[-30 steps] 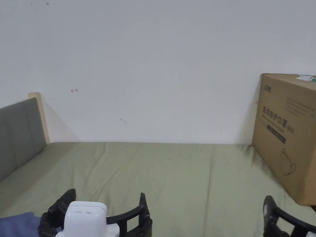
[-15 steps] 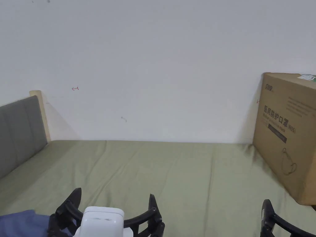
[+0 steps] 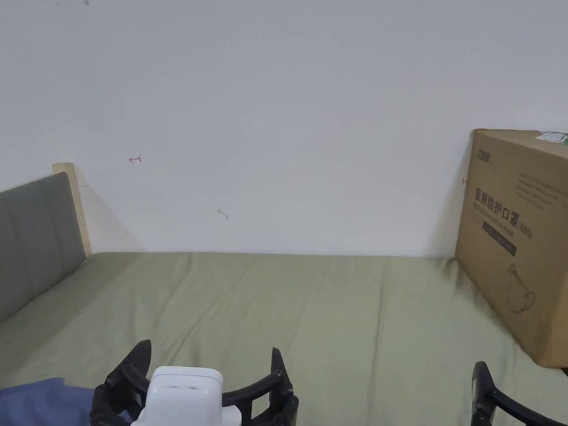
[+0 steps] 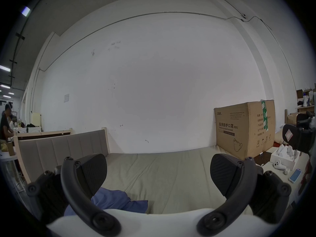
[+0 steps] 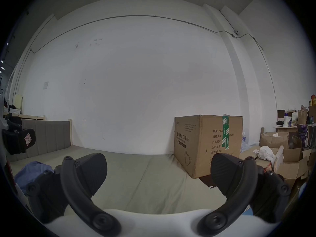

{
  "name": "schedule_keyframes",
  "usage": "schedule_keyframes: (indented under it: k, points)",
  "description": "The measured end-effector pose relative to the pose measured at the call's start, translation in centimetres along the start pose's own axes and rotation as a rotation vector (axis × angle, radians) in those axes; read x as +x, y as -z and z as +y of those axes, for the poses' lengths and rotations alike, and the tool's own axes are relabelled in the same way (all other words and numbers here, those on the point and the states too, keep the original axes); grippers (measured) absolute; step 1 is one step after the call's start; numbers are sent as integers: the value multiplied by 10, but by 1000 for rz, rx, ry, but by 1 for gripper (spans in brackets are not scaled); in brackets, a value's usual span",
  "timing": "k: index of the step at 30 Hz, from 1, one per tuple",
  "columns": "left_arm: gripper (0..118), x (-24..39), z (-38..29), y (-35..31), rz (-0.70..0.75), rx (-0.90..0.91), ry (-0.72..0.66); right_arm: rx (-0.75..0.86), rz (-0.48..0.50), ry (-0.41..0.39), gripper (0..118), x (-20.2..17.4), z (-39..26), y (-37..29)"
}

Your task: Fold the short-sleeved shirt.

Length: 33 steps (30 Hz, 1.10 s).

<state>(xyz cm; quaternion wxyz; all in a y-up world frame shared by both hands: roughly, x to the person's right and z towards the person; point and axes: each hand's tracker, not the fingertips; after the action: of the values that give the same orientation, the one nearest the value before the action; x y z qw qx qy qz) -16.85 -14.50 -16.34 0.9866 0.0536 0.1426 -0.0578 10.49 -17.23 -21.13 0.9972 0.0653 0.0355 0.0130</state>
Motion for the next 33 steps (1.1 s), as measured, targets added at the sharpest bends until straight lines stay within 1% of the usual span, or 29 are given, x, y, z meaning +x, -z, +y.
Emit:
schedule_keyframes:
  k: [4, 11, 17, 22, 26, 33]
  points:
    - [118, -3, 2, 1, 2, 0, -22, -1, 9, -2, 118, 0, 2, 1]
    - [118, -4, 1, 2, -7, 6, -9, -16, 18, 35, 118, 0, 5, 2]
    - [118, -2, 0, 1, -9, 12, 21, -15, 28, 29, 118, -2, 5, 2]
    - [118, -2, 0, -1, -15, 15, 15, -10, 34, 31, 118, -5, 6, -1]
    - [118, -3, 0, -2, -10, 14, 10, -14, 60, 38, 118, -5, 6, -2]
    - [117, -7, 1, -3, -3, 9, 9, -22, 58, 35, 118, -5, 5, -3]
